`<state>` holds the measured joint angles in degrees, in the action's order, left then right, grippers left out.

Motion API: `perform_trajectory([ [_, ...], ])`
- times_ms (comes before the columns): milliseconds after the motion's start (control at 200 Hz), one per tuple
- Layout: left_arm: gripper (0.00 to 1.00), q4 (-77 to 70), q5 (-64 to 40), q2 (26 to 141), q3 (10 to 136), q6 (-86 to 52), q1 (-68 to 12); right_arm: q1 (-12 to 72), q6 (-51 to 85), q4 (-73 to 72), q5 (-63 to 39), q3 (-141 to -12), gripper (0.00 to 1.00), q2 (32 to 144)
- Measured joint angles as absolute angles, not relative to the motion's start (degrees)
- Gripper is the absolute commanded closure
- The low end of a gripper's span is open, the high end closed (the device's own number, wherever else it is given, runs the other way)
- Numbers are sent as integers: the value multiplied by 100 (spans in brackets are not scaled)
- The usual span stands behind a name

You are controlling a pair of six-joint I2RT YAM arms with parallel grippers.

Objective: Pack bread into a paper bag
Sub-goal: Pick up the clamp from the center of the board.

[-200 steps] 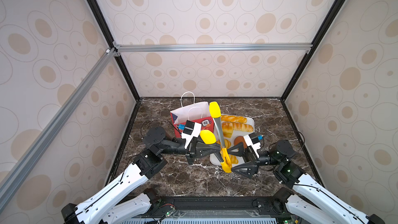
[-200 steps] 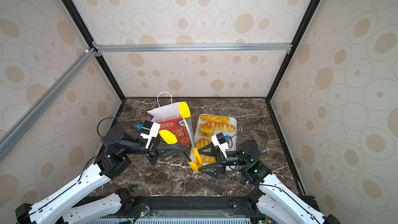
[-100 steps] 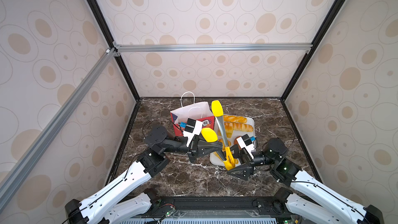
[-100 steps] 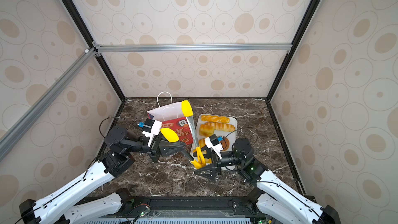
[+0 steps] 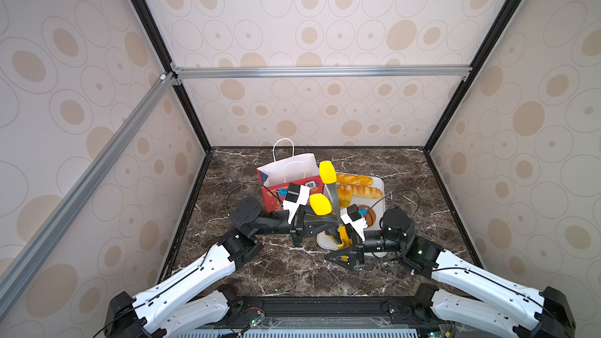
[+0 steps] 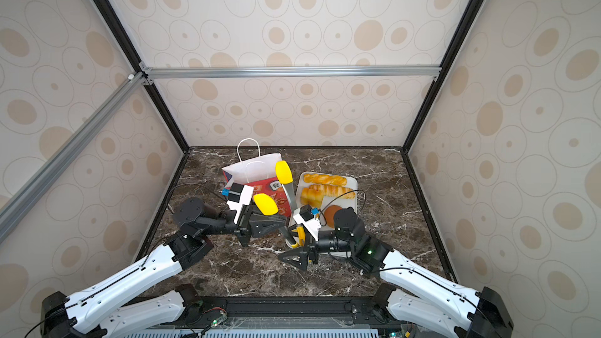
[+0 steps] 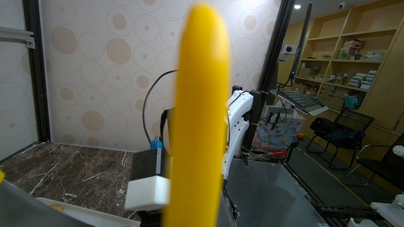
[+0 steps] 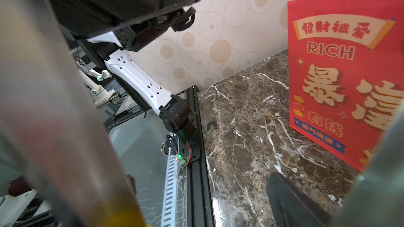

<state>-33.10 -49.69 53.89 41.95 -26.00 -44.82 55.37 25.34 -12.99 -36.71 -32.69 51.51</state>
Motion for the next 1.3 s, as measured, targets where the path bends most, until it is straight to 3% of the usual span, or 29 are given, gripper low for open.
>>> perform_trajectory([
  [290,100,-4665,-4136,5085,3275,-3238,-4510,5682,2401,-1940,-2716,-2630,0,4672],
  [691,100,-7201,-3892,5970,2829,-4355,-4466,5682,2349,-2228,-2665,-2598,0,4703],
  [1297,100,-7867,-4117,6012,2390,-4757,-4615,5721,2174,-2392,-2574,-2606,1,4624],
])
